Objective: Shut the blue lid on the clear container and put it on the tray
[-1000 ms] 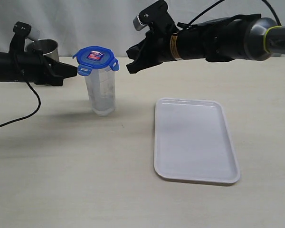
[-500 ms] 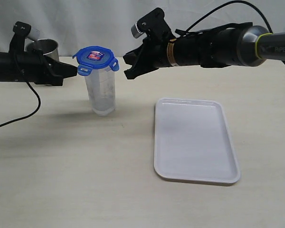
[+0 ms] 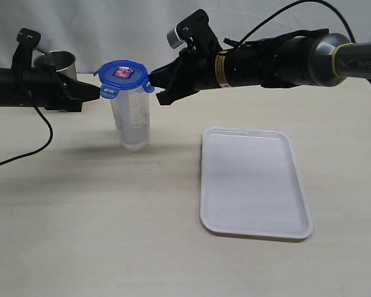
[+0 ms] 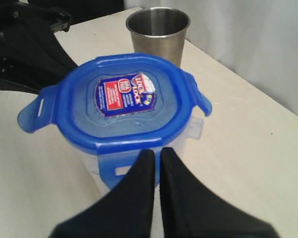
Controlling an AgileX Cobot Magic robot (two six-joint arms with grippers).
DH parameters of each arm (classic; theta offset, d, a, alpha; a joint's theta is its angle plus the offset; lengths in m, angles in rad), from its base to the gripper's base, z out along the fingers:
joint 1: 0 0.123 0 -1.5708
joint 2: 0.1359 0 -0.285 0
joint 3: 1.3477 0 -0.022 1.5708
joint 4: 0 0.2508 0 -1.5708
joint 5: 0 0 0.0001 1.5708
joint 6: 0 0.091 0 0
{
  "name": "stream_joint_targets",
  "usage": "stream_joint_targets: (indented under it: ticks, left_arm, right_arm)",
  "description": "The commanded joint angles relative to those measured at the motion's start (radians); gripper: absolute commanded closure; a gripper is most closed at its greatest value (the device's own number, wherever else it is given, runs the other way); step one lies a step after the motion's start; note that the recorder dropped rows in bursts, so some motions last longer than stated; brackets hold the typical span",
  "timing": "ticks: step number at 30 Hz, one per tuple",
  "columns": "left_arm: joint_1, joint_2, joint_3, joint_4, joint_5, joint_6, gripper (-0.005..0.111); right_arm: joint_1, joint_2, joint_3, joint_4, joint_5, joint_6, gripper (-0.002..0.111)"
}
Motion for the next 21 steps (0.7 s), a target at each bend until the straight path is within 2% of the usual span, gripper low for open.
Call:
stream_joint_targets:
  ticks: [1,16,21]
  left_arm:
    - [-0.002,0.0,0.001,-0.012,0.004,0.001,0.107]
    - [-0.002,0.0,0.001,-0.019,-0.003,0.011,0.107]
    - [-0.002,0.0,0.001,-0.019,-0.003,0.011,0.107]
  right_arm:
    - [0.001,0.001,0.002,-0.091,-0.005,0.078,0.104]
    - [0.001,-0.012,0.002,-0.142,-0.064,0.135,0.104]
    - [0.001,-0.026,0.002,-0.144,0.077,0.123,0.104]
